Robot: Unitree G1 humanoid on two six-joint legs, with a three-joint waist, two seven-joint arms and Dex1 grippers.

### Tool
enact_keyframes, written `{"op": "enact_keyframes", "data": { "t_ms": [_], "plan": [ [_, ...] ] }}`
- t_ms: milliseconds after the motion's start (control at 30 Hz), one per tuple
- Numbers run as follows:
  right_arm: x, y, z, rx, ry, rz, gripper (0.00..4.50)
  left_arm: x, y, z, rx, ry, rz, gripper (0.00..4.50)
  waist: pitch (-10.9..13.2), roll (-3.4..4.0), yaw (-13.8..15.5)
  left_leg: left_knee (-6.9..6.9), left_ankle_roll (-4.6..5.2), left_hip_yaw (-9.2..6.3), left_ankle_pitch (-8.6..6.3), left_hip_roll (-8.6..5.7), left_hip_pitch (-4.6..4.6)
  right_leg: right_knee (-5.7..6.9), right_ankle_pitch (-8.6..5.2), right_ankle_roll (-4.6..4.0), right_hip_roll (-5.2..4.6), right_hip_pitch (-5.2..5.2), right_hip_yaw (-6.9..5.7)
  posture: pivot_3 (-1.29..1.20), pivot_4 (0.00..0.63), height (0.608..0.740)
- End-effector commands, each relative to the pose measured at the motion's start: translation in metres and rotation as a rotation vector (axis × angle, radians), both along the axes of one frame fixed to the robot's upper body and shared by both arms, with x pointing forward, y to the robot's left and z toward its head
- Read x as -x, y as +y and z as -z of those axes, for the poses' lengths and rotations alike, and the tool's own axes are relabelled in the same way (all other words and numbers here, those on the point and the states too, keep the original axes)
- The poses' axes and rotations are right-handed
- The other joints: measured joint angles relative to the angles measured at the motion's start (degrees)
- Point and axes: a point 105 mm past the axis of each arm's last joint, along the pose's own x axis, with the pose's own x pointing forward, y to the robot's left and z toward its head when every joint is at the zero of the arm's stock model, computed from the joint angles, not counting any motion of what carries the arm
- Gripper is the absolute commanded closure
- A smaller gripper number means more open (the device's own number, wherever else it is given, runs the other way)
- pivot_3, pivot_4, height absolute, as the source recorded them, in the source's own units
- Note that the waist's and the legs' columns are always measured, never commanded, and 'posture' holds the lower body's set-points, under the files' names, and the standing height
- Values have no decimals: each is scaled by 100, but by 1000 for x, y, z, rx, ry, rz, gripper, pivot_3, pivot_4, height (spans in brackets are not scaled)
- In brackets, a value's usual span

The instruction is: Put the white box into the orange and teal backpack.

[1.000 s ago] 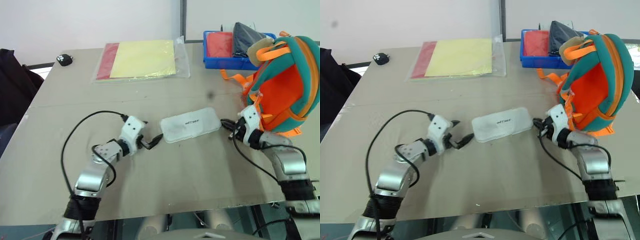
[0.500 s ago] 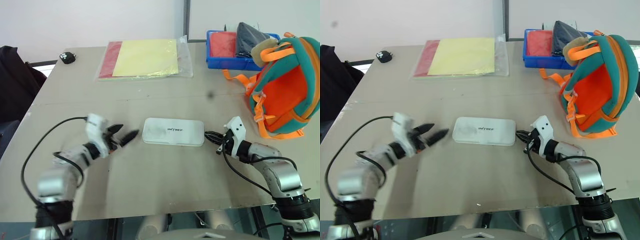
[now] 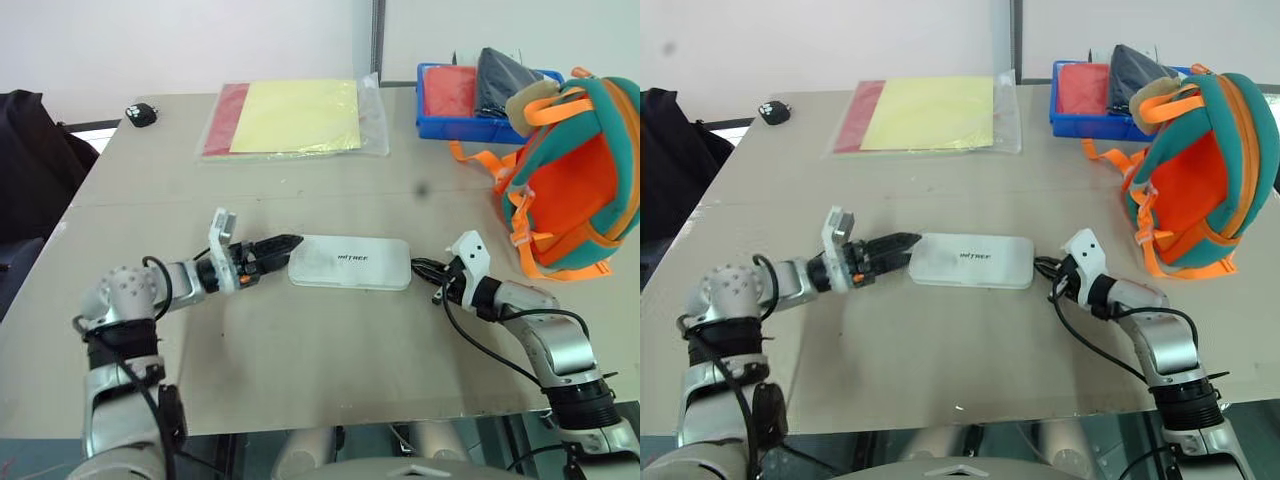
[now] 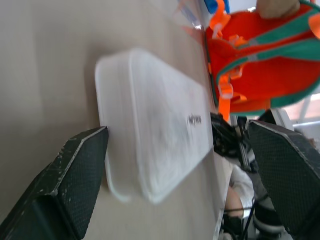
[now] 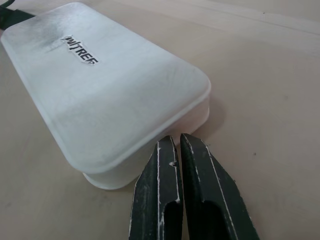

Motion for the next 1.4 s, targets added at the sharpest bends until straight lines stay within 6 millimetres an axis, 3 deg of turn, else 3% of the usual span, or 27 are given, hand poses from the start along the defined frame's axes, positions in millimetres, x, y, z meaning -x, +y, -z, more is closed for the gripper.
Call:
{"op": "enact_keyframes", "data": {
  "t_ms": [33, 267, 400, 633, 767, 1033, 1167, 1267, 1333, 1400],
  "plan": [
    [7, 21, -14, -42, -66, -75, 4456, 11, -26, 12, 29, 93, 136, 0, 0, 1, -6, 0, 0, 1, 0, 0, 0, 0, 0, 0, 0, 0, 2, 0, 150, 740],
    [7, 25, -18, -56, -87, -82, 4456, 19, -18, 25, -104, 158, 171, 0, -10, 3, -11, -2, 0, 0, 0, 0, 1, -1, 0, 0, -1, -1, 3, 0, 150, 740],
    [7, 24, -18, -61, -91, -75, 4456, 12, -11, 8, -191, 74, 166, 0, -24, 6, -17, -3, -1, 0, 0, 0, 5, 2, 0, 0, 0, 0, 4, 0, 150, 740],
    [10, 24, -16, -74, -90, -64, 4456, 13, -6, 8, -444, -4, 168, 0, -24, 6, -28, -6, -1, 1, 0, 3, 3, 4, 0, 0, 1, -4, 8, 0, 150, 740],
    [10, 23, -16, -86, -89, -54, 4456, 5, 4, -5, -440, -37, 91, 0, -24, 6, -32, -5, -1, 3, 1, 2, 3, 4, 0, 0, 1, -3, 10, 0, 150, 740],
    [8, 29, -17, -88, -96, -78, 4456, 26, -45, 5, -269, 18, 255, 0, -25, 5, 1, -4, -1, 4, 1, 1, 2, 3, 0, 0, 1, -3, 10, 0, 150, 740],
    [9, 29, -18, -86, -100, -84, 4456, 23, -50, 4, -162, 52, 239, 0, -26, 3, 12, 0, -1, -2, 1, -1, -2, 0, 0, 0, -3, -1, 1, 0, 150, 740],
    [10, 28, -17, -86, -98, -82, 4500, 23, -42, 8, -115, 93, 205, 1217, -27, 2, -16, -2, -1, -2, 1, -1, -1, 1, 0, 0, -1, -3, 3, 0, 150, 740],
    [11, 27, -15, -83, -97, -80, 4500, 23, -35, 9, -78, 115, 186, 1669, -26, 2, -30, -3, -2, -2, 1, 1, -2, 2, 0, 0, 1, -5, 4, 0, 150, 740],
    [12, 27, -14, -82, -96, -79, 4500, 25, -30, 6, -30, 121, 181, 2475, -26, 1, -32, -4, -2, -2, 1, 1, -2, 1, 0, 0, 1, -6, 4, 0, 150, 740]
  ]
}}
